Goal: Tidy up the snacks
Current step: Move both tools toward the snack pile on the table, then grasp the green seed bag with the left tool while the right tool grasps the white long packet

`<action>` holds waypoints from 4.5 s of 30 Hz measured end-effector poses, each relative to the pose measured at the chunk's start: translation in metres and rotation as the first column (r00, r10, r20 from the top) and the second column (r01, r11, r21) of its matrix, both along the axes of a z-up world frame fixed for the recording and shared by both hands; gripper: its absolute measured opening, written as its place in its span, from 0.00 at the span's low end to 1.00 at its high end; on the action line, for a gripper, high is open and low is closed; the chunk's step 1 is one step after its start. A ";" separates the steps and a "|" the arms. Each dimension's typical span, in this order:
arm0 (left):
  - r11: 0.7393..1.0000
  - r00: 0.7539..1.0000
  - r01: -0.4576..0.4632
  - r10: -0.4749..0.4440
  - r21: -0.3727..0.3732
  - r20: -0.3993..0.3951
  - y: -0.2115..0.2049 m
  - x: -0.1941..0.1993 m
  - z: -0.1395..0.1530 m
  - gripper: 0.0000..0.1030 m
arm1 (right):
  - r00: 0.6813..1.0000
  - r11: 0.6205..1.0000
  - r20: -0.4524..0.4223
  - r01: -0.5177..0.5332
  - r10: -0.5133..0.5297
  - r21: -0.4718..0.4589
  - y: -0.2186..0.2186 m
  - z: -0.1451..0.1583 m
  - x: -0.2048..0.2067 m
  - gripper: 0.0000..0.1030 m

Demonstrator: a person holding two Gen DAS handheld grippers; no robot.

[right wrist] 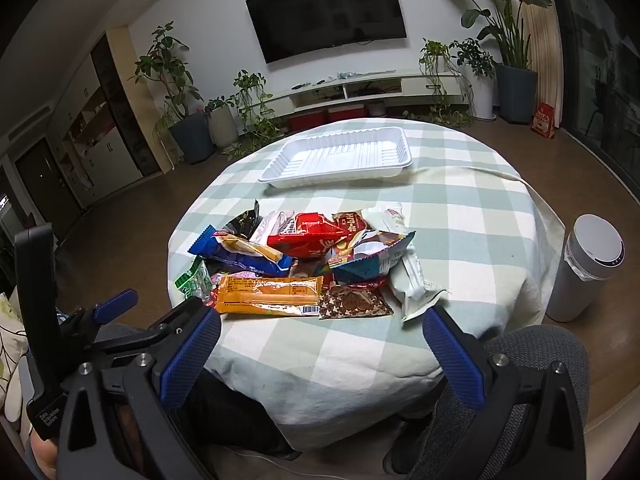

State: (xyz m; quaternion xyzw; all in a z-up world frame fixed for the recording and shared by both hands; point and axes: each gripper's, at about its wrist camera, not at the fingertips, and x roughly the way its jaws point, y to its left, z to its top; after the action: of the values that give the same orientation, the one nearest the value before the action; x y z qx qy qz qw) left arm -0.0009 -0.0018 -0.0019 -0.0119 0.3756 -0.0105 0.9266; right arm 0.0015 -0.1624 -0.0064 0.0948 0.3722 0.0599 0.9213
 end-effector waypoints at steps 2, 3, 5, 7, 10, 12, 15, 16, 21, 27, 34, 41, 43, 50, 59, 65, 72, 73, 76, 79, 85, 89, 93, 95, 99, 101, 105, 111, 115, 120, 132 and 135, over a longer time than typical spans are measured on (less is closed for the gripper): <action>1.000 1.000 0.000 0.000 -0.001 0.000 0.001 0.000 0.000 1.00 | 1.000 1.000 0.003 -0.001 0.001 0.004 0.001 0.000 0.000 1.00; 1.000 1.000 0.000 0.000 -0.001 0.000 0.000 0.000 0.000 1.00 | 1.000 1.000 0.002 0.000 0.000 0.004 0.001 0.000 0.000 1.00; 1.000 1.000 -0.001 0.001 0.000 0.001 0.001 0.000 0.000 1.00 | 1.000 1.000 0.003 -0.001 0.001 0.005 0.002 0.000 0.000 1.00; 1.000 1.000 -0.001 0.001 -0.001 0.001 0.001 0.000 0.000 1.00 | 1.000 1.000 0.003 -0.001 0.001 0.004 0.003 0.000 0.001 1.00; 1.000 1.000 -0.001 0.001 -0.001 0.000 0.001 0.000 0.000 1.00 | 1.000 1.000 0.001 0.000 0.000 0.004 0.004 -0.001 0.001 1.00; 1.000 1.000 0.000 0.000 -0.001 0.000 0.001 0.000 0.000 1.00 | 1.000 1.000 0.002 -0.001 0.001 0.004 0.004 -0.001 0.001 1.00; 1.000 1.000 -0.001 0.001 -0.001 -0.001 0.001 0.000 -0.001 1.00 | 1.000 1.000 0.003 0.000 0.000 0.002 0.004 -0.001 0.001 1.00; 1.000 1.000 -0.002 0.002 0.001 -0.002 0.000 -0.001 -0.001 1.00 | 1.000 1.000 0.003 0.000 0.000 0.001 0.004 -0.001 0.001 1.00; 1.000 1.000 -0.004 0.004 0.005 -0.005 0.000 -0.001 -0.005 1.00 | 1.000 1.000 0.002 0.001 -0.001 0.001 0.004 -0.002 0.001 1.00; 1.000 1.000 -0.002 0.002 0.005 -0.001 0.001 -0.001 -0.008 1.00 | 1.000 1.000 0.001 0.001 -0.001 -0.001 0.004 -0.003 0.001 1.00; 0.993 0.999 0.051 -0.050 -0.110 0.006 0.017 0.009 -0.016 1.00 | 1.000 1.000 0.013 -0.002 0.002 0.003 -0.006 -0.006 -0.001 1.00; 1.000 0.995 0.019 -0.021 -0.023 -0.099 0.036 0.022 -0.034 1.00 | 0.998 0.999 0.056 0.030 -0.032 0.024 -0.016 -0.001 0.003 1.00; 0.999 0.997 0.006 -0.009 -0.040 -0.077 0.048 0.023 -0.033 1.00 | 0.997 0.998 0.060 0.037 -0.039 0.042 -0.021 -0.004 0.006 1.00; 0.988 0.986 -0.122 0.110 -0.096 -0.123 0.096 0.047 -0.035 1.00 | 0.997 0.990 0.057 0.048 -0.056 0.134 -0.040 -0.016 0.021 1.00; 0.991 0.991 0.046 -0.061 -0.128 -0.118 0.060 0.063 -0.042 0.94 | 0.999 0.977 -0.027 0.023 -0.018 0.210 -0.050 -0.035 0.047 0.97; 0.971 0.985 0.014 -0.054 -0.237 -0.163 0.070 0.077 -0.060 0.60 | 0.998 0.978 -0.054 0.030 -0.019 0.204 -0.052 -0.048 0.053 0.95; 0.972 0.976 0.011 -0.062 -0.234 -0.209 0.068 0.086 -0.072 0.60 | 0.995 0.974 -0.099 0.033 -0.011 0.226 -0.053 -0.063 0.062 0.95; 0.974 0.975 0.008 -0.057 -0.225 -0.216 0.067 0.085 -0.073 0.60 | 0.995 0.974 -0.098 0.033 -0.011 0.223 -0.053 -0.063 0.062 0.95; 0.983 0.975 0.002 -0.043 -0.186 -0.218 0.064 0.086 -0.075 0.60 | 0.995 0.976 -0.097 0.037 -0.016 0.213 -0.053 -0.064 0.062 0.95; 0.989 0.976 0.004 -0.037 -0.149 -0.215 0.061 0.086 -0.077 0.60 | 0.995 0.976 -0.102 0.038 -0.016 0.214 -0.053 -0.066 0.063 0.95; 0.989 0.978 0.004 -0.035 -0.147 -0.208 0.062 0.084 -0.077 0.49 | 0.995 0.982 -0.095 0.023 -0.006 0.185 -0.049 -0.065 0.062 0.91; 0.987 0.978 0.021 -0.053 -0.158 -0.202 0.062 0.082 -0.075 0.38 | 0.996 0.988 -0.093 0.003 0.011 0.157 -0.044 -0.064 0.060 0.82; 0.986 0.978 0.029 -0.061 -0.163 -0.197 0.064 0.081 -0.074 0.35 | 0.996 0.991 -0.089 -0.007 0.019 0.136 -0.041 -0.063 0.059 0.76; 0.987 0.979 0.037 -0.067 -0.158 -0.192 0.064 0.080 -0.073 0.33 | 0.996 0.991 -0.087 -0.008 0.019 0.131 -0.040 -0.062 0.058 0.72; 0.987 0.979 0.055 -0.083 -0.154 -0.186 0.063 0.077 -0.071 0.31 | 0.996 0.992 -0.085 -0.006 0.017 0.125 -0.040 -0.062 0.057 0.67; 0.985 0.979 0.061 -0.090 -0.160 -0.184 0.063 0.075 -0.070 0.30 | 0.996 0.992 -0.086 -0.007 0.018 0.126 -0.040 -0.061 0.057 0.66; 0.979 0.979 0.065 -0.100 -0.193 -0.177 0.066 0.072 -0.068 0.30 | 0.997 0.991 -0.080 -0.001 0.011 0.130 -0.042 -0.060 0.058 0.66; 0.963 0.979 0.070 -0.116 -0.260 -0.167 0.076 0.069 -0.064 0.30 | 0.998 0.988 -0.061 0.029 -0.019 0.155 -0.053 -0.051 0.057 0.66; 0.950 0.979 0.089 -0.139 -0.299 -0.150 0.081 0.065 -0.060 0.30 | 0.997 0.989 -0.067 0.037 -0.028 0.142 -0.058 -0.048 0.062 0.66; 0.942 0.977 0.129 -0.174 -0.311 -0.123 0.079 0.058 -0.057 0.30 | 0.994 0.964 -0.101 -0.016 0.044 0.266 -0.051 -0.047 0.072 0.66; 0.928 0.972 0.162 -0.209 -0.336 -0.108 0.080 0.058 -0.060 0.30 | 0.995 0.979 -0.098 0.024 -0.004 0.200 -0.055 -0.031 0.087 0.59; 0.925 0.972 0.163 -0.210 -0.342 -0.106 0.082 0.057 -0.060 0.30 | 0.994 0.996 -0.107 0.035 -0.027 0.077 -0.066 -0.024 0.091 0.59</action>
State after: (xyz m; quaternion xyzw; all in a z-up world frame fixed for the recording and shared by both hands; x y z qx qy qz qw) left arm 0.0566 0.0798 -0.0618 -0.1322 0.4322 -0.1608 0.8774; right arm 0.0924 -0.2285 -0.0306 0.1398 0.4162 0.0549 0.8968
